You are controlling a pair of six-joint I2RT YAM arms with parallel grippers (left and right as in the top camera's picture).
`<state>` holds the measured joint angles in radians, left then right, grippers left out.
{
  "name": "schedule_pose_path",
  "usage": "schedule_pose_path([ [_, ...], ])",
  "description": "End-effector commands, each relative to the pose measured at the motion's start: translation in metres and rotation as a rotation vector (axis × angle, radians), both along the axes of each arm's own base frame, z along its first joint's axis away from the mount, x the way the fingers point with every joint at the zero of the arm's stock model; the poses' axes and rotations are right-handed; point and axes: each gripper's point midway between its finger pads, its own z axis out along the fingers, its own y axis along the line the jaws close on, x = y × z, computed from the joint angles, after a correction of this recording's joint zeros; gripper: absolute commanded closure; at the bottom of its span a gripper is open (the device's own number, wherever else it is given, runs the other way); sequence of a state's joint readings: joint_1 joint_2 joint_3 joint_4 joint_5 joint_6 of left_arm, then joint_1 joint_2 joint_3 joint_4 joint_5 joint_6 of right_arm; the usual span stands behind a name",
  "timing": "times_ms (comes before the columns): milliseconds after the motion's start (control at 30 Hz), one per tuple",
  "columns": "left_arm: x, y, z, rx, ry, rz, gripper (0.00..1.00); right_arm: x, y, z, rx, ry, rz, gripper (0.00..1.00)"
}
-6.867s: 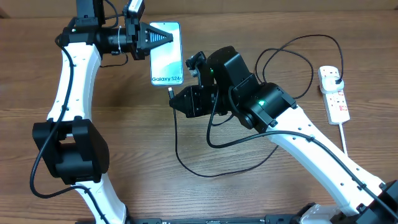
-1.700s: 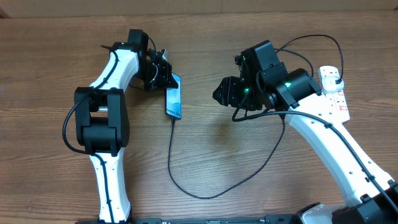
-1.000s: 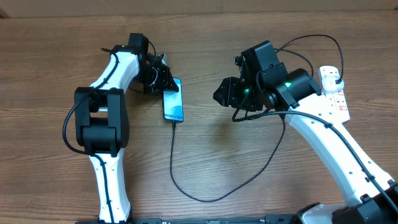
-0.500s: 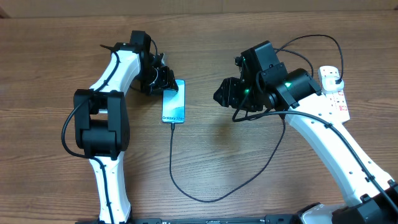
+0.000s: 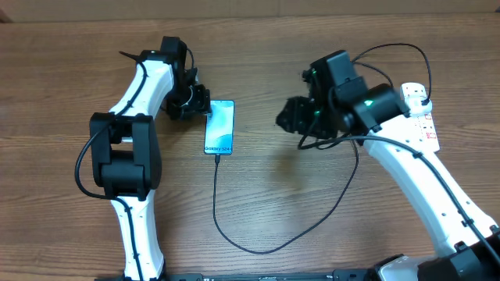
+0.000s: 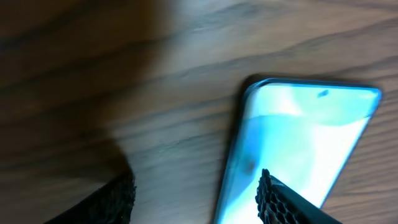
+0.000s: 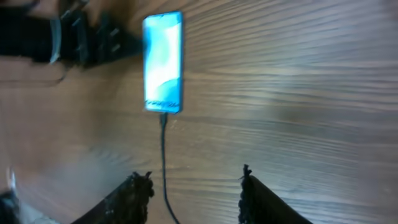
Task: Plug charger to phone and switch on socket
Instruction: 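Raise the left arm away and move the right gripper toward the power strip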
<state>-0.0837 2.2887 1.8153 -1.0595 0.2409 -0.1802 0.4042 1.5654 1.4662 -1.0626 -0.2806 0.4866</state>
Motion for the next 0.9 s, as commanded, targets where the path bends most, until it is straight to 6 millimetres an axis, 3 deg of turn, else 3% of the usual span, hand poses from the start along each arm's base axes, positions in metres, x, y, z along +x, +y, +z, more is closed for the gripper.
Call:
schedule_pose_path([
  [0,0.031,0.020,0.086,0.055,-0.212,-0.012,0.33,0.021,-0.035,0.017,-0.008,-0.058,-0.086,0.53],
  [133,0.037,0.019,0.182,0.044,-0.409,-0.005,0.26,0.036,-0.085,0.035,-0.006,-0.105,-0.211,0.59],
  [200,0.033,0.019,0.223,0.037,-0.495,-0.001,0.22,0.042,-0.117,0.043,-0.003,-0.125,-0.296,0.69],
  [233,0.029,0.018,0.242,0.025,-0.535,0.000,0.17,0.044,-0.133,0.046,0.000,-0.132,-0.340,0.78],
  [267,0.025,0.015,0.258,0.009,-0.571,-0.004,0.00,0.046,-0.148,0.048,0.004,-0.136,-0.381,0.86],
  [367,0.010,0.015,0.294,-0.003,-0.652,-0.005,0.00,0.050,-0.198,0.050,0.031,-0.140,-0.511,0.92],
  [500,-0.002,0.016,0.320,-0.006,-0.713,-0.004,0.00,0.050,-0.257,0.053,0.087,-0.161,-0.658,0.96],
  [633,-0.004,0.016,0.323,-0.006,-0.720,-0.004,0.00,0.046,-0.310,0.051,0.185,-0.204,-0.769,0.96],
  [767,-0.003,0.016,0.321,-0.006,-0.714,-0.004,0.00,0.042,-0.341,0.034,0.298,-0.226,-0.823,0.96],
  [867,-0.003,0.016,0.321,-0.006,-0.714,-0.004,0.00,0.037,-0.363,0.008,0.352,-0.203,-0.900,0.96],
])
